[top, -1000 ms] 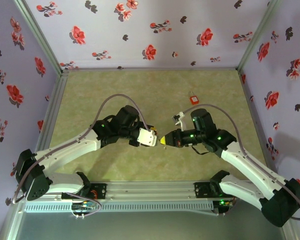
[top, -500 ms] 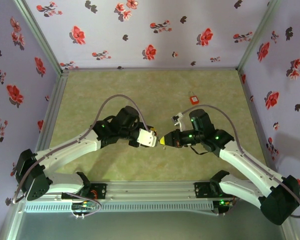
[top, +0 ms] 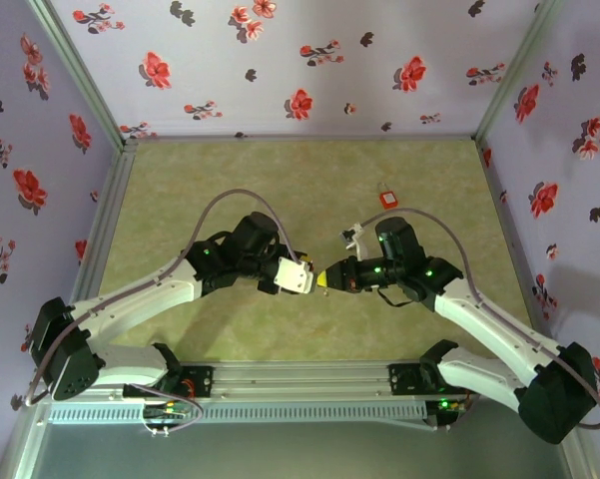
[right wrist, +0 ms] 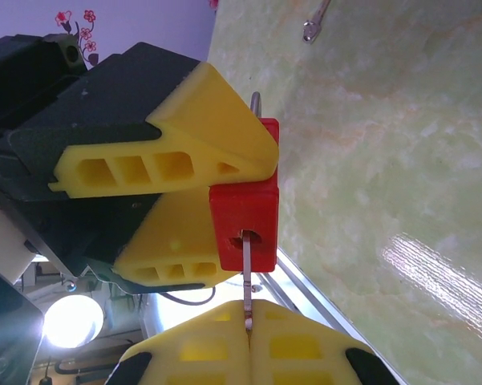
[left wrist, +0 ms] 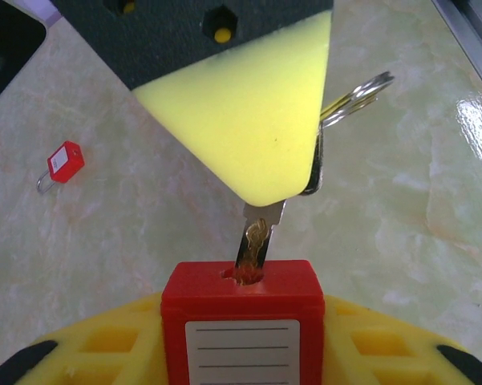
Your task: Unlock with the key
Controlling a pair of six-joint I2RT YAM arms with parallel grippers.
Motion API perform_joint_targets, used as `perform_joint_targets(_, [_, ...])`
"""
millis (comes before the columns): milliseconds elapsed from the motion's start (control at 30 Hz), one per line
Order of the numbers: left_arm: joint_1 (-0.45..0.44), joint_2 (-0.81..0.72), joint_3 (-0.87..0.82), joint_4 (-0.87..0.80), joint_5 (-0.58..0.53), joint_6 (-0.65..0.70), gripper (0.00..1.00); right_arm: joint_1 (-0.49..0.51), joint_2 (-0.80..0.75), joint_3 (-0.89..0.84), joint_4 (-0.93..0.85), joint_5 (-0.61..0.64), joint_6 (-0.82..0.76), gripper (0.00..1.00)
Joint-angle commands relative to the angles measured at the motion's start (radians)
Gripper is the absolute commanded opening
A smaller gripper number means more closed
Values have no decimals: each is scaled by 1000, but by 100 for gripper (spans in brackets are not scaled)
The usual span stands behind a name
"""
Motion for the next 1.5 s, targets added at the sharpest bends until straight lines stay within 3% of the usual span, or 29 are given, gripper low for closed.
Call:
perform_joint_targets(0, [-25,-13,-3,34,15,8,7,4,20,-10,9,-2,12,0])
perform_joint_targets(333, [-95,5,-4,76,-55,66,0,3,84,78,-120,34,-101,0])
perform_joint_targets(533, [-104,-22,-8,166,0,-33,0,4,109,76,-77,30,-105,0])
perform_joint_targets(667, [-127,-32,-44,257,-46,-47,0,-4,113,56,41,-1,-5,0])
perform_joint_targets(833, [-153,-58,-186,587,-180,-118,0,-35,101,-2,251,7,243,0])
perform_joint_targets(1000, [-173,-56,-201,647,-169,-157,0,-48,106,-4,260,13,337,0])
perform_joint_targets(1067, [-171,-53,-184,604,-134,-169,0,-48,112,15,212,11,302,0])
perform_joint_targets(1300, [-161,-18,-38,311,42,-227,0,-48,117,85,-112,73,-60,0])
perform_joint_targets(1467, [-135,7,50,203,154,-283,0,-29,80,82,-146,123,-213,0])
